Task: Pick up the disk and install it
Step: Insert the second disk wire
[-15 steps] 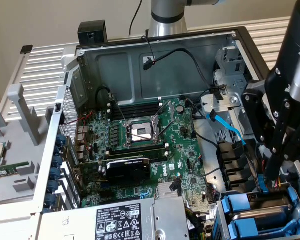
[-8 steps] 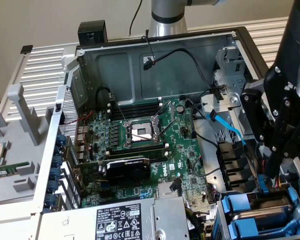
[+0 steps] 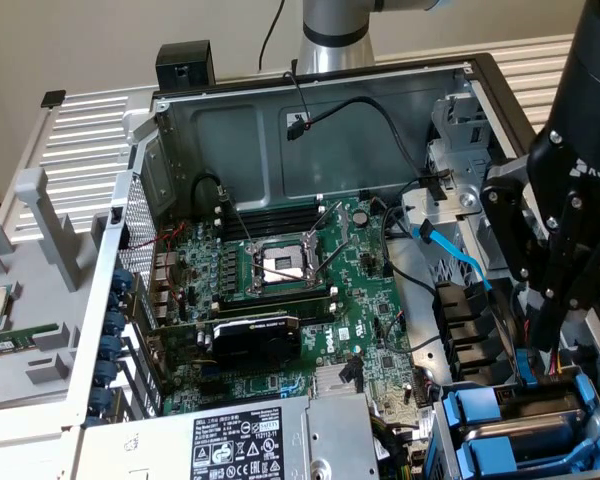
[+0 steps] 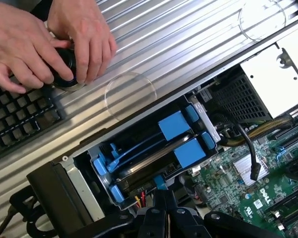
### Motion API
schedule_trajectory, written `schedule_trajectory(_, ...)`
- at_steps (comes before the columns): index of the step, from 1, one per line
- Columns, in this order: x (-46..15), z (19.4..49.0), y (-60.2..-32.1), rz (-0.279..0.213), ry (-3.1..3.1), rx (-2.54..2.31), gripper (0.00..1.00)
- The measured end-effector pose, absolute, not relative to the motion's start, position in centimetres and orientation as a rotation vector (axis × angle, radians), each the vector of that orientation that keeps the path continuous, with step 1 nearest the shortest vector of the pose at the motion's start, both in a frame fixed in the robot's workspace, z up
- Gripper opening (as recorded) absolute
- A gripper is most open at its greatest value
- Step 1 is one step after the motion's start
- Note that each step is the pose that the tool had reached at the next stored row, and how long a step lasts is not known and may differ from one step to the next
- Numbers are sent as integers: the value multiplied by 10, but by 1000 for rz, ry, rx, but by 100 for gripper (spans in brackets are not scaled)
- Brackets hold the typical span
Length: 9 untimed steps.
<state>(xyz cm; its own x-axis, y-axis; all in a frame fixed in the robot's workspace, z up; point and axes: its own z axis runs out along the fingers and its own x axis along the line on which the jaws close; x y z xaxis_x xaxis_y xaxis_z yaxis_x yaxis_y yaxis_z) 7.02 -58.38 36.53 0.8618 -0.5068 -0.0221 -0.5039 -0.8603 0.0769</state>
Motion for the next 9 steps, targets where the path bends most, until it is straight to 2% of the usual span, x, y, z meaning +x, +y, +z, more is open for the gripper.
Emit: schedule_trajectory(9, 71, 366, -580, -67, -773, 2973, 11)
